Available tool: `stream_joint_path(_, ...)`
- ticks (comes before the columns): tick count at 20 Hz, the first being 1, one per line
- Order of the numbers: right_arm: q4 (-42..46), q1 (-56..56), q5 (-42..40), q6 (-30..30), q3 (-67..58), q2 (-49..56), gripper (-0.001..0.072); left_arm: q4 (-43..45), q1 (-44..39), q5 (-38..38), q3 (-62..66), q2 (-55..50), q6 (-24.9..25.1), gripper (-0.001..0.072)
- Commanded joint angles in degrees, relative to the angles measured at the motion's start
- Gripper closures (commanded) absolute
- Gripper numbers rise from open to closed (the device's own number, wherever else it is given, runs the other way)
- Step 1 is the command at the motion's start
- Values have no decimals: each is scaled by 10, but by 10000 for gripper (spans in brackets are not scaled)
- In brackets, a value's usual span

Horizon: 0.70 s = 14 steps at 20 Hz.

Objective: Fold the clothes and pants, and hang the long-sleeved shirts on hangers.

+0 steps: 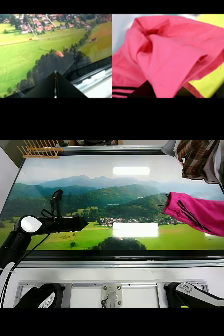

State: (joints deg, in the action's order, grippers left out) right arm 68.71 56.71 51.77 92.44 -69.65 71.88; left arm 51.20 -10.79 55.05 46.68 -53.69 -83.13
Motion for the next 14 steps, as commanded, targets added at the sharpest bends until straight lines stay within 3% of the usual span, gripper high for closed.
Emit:
stream_joint_path(1,72,35,104,34,94,-60,710,0,0,-2,0,0,-3,690)
stream_joint_path(7,67,-29,231,5,239,-120,709,1,0,2,0,-4,-3,691)
stream_joint_path(14,103,-48,256,6,264,-196,703,1,0,3,0,-4,-2,691)
